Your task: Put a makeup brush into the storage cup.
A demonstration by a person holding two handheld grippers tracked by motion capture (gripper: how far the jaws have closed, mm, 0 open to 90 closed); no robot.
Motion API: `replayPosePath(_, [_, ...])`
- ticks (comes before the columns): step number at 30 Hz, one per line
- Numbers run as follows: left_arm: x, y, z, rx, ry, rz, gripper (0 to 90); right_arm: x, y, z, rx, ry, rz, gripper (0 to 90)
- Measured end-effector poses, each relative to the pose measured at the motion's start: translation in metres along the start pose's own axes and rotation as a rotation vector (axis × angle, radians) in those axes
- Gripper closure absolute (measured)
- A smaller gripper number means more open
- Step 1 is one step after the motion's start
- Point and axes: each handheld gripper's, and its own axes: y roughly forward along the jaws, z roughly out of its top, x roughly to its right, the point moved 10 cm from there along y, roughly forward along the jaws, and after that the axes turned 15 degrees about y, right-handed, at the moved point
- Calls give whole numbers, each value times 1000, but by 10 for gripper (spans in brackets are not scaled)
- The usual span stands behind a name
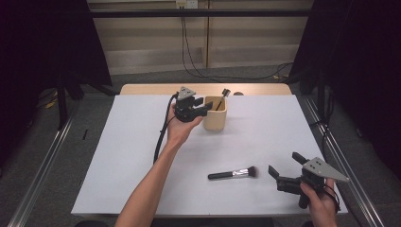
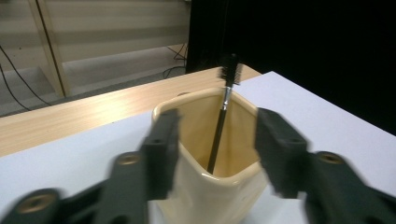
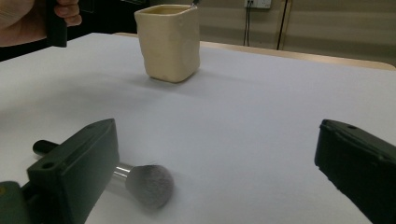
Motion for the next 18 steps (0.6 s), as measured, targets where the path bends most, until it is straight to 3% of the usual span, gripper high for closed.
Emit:
replayPosePath(10, [6,-9,5,-14,52,11,139,0,1,0,-3,1,-1,0])
replayPosePath(12, [8,-12,6,-15,39,-8,95,0,1,0,-1,2,-1,0])
replayPosePath(16, [8,-19,5,-3,75,0,41,0,1,0,-2,1,-2,0])
replayPosePath(18, [6,-24,5,-2,68,-2,40,0,1,0,-2,1,-2,0])
